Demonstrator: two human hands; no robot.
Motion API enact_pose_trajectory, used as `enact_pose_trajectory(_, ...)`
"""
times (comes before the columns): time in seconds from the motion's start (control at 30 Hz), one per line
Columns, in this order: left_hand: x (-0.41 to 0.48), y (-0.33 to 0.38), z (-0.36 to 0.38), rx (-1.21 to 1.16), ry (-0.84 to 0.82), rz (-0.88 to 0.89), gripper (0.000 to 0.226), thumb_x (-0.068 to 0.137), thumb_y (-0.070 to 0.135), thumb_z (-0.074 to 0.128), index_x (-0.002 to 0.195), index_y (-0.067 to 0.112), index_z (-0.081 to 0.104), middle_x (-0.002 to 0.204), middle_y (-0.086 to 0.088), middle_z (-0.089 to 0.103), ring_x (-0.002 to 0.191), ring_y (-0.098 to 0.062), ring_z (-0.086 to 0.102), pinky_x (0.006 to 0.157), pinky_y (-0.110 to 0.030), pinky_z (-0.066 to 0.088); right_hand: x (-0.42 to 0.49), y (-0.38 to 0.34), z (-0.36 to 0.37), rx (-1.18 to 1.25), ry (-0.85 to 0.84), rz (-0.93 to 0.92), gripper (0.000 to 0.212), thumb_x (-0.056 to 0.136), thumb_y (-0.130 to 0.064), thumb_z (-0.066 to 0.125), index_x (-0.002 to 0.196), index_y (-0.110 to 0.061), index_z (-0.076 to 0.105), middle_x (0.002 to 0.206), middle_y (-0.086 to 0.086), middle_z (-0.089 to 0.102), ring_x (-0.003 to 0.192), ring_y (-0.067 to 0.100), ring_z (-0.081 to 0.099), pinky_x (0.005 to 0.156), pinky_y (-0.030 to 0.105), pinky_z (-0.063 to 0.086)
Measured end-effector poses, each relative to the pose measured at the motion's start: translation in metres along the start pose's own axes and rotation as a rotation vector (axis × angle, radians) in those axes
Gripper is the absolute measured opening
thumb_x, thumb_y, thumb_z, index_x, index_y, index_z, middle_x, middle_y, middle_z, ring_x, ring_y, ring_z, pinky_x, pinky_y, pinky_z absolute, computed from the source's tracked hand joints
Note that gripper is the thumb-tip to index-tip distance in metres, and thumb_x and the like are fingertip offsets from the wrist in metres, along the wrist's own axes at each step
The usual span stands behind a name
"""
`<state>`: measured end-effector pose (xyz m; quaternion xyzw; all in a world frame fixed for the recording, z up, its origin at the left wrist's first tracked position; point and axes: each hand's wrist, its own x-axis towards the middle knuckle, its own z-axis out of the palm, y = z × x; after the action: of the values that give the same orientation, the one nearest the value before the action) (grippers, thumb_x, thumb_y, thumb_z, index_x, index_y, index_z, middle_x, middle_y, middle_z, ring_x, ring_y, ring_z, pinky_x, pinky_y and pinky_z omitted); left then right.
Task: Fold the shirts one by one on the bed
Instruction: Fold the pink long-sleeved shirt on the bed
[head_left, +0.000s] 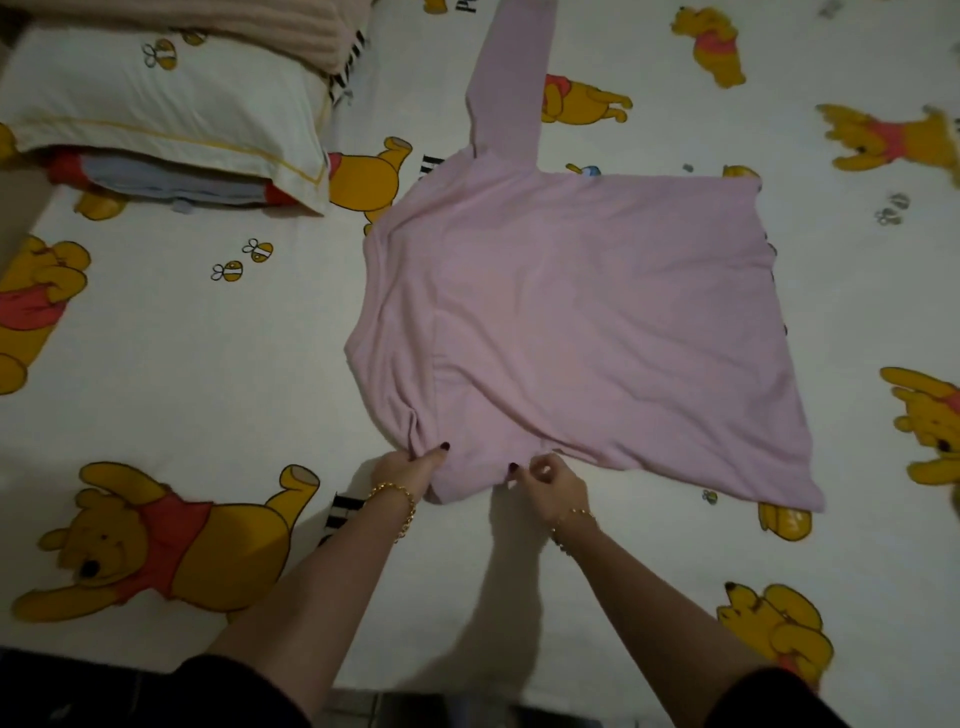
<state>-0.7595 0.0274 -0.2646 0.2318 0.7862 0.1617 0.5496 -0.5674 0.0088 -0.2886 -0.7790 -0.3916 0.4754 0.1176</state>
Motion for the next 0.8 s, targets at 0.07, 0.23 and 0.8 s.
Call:
enact_pose_trajectory(0.07, -0.009, 0.003, 0.002, -0.008, 0.025, 0.1, 0.031, 0.088, 0.029, 0.062, 0.109, 0.005, 0.064, 0.1, -0.01, 0.064, 0.089, -0.025, 0.057, 0.074, -0.027, 0.044, -0.001, -0.003, 0.005, 0.124, -0.049, -0.027, 0.016, 0.08, -0.024, 0.073, 0.092, -0.018, 0.064, 0.086, 0.0, 0.066, 0.082, 0.018, 0.059, 0.081, 0.029, 0.048)
enact_pose_trajectory(0.23, -0.029, 0.013, -0.003, -0.088, 0.103, 0.415, 0.021, 0.094, 0.025, 0.053, 0.108, 0.011, 0.061, 0.087, -0.001, 0.062, 0.084, -0.018, 0.056, 0.052, -0.014, 0.036, -0.01, -0.028, -0.011, 0.488, -0.046, -0.054, 0.032, 0.082, -0.003, 0.068, 0.061, -0.016, 0.048, 0.06, -0.001, 0.048, 0.061, 0.013, 0.042, 0.066, 0.025, 0.039)
enact_pose_trajectory(0.8, -0.078, 0.026, -0.022, -0.346, -0.373, 0.033, 0.023, 0.096, 0.034, 0.047, 0.097, 0.013, 0.057, 0.11, -0.012, 0.059, 0.088, -0.026, 0.057, 0.07, -0.038, 0.054, -0.07, -0.038, -0.049, 0.107, -0.192, -0.275, 0.024, 0.076, 0.002, 0.075, 0.098, 0.004, 0.066, 0.087, 0.003, 0.061, 0.078, 0.01, 0.059, 0.076, 0.025, 0.048)
